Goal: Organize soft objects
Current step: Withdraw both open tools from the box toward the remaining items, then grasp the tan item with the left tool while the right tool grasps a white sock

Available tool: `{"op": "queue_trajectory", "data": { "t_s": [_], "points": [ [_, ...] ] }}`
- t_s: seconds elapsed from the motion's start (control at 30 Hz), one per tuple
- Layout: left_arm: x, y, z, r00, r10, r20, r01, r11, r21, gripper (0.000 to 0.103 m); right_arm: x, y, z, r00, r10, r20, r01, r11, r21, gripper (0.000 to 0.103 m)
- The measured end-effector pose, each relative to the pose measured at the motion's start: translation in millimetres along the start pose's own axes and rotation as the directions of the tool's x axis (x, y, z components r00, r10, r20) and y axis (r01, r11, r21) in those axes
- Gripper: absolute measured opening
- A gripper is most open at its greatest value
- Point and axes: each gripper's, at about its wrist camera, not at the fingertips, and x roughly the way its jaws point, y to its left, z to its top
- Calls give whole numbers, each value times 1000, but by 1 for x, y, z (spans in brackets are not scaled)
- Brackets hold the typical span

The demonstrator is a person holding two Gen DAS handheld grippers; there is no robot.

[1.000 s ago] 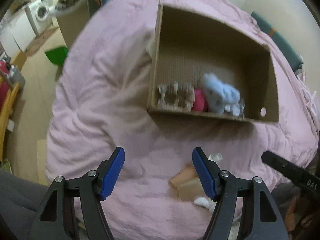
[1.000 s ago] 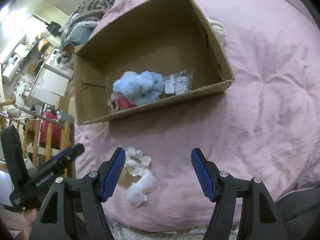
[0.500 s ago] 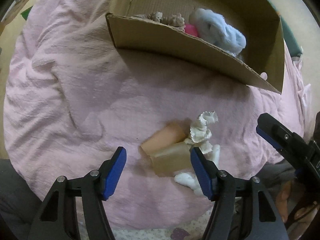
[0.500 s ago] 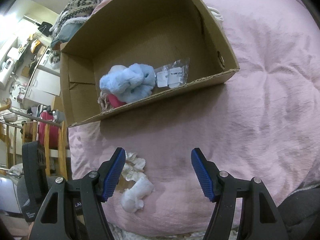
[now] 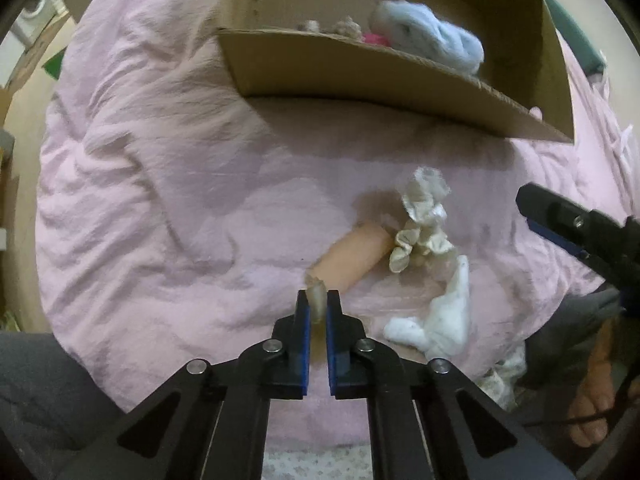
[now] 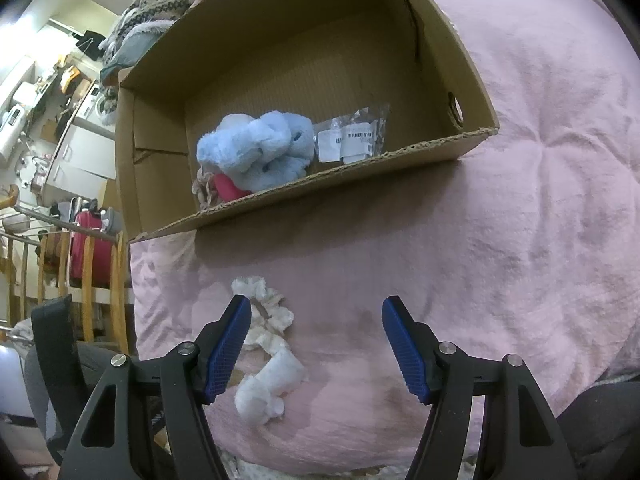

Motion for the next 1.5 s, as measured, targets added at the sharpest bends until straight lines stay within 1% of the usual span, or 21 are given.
{"op": "queue_trajectory", "data": {
  "t_s": [0.17,0.23,0.3,0.4,0.47,0.57,0.6,0.7,0.87,0.93,1.0,1.03,1.07,1.1,1.23,1.5],
  "points": [
    [-26,9,-1,997,1,77,2,999,-37,6,-2,2,-2,1000,13,1,-13,1000,-11,72],
    [-42,13,-4,990,30,134,-25,999,-39,6,-2,1,-4,999,35,-14,-35,999,-13,72],
    [-50,14,-5,984,49,173,-41,998,-46,6,4,3,-8,995,76,-63,-77,997,-14,72],
    [-56,15,-5,977,65,201,-55,997,-51,6,14,11,-17,984,113,-135,-117,993,-28,72],
    [-58,17,-3,977,65,204,-55,997,-52,6,22,17,-21,976,121,-180,-132,990,-49,72],
    [-53,10,-9,977,62,205,-52,997,-53,6,35,29,-29,972,78,-223,-104,989,-109,72],
    [-54,17,-5,976,65,208,-55,997,-52,6,39,34,-31,970,61,-234,-94,986,-134,72],
    [-52,16,-1,973,77,217,-66,996,-54,6,50,46,-36,966,15,-256,-70,976,-207,72],
    [-45,15,5,973,86,215,-74,995,-62,6,61,59,-46,965,-69,-252,-18,945,-327,71],
    [-44,14,6,972,93,217,-82,995,-59,6,61,63,-49,966,-92,-240,-2,932,-363,59],
    [-44,13,6,971,98,219,-87,995,-58,6,62,65,-51,965,-101,-241,1,924,-382,43],
    [-44,13,5,970,100,222,-89,994,-59,6,62,66,-51,965,-103,-240,2,923,-386,40],
    [-43,13,5,970,101,223,-90,994,-59,6,62,65,-51,965,-100,-242,-2,921,-391,33],
    [-43,13,5,970,100,224,-89,994,-58,6,61,66,-51,965,-97,-243,-8,917,-398,27],
    [-46,14,5,966,103,239,-91,994,-64,6,56,72,-52,969,-75,-235,-30,908,-417,25],
    [-51,19,5,957,125,262,-107,991,-82,6,36,72,-48,971,46,-236,-134,920,-369,25]
  ]
}}
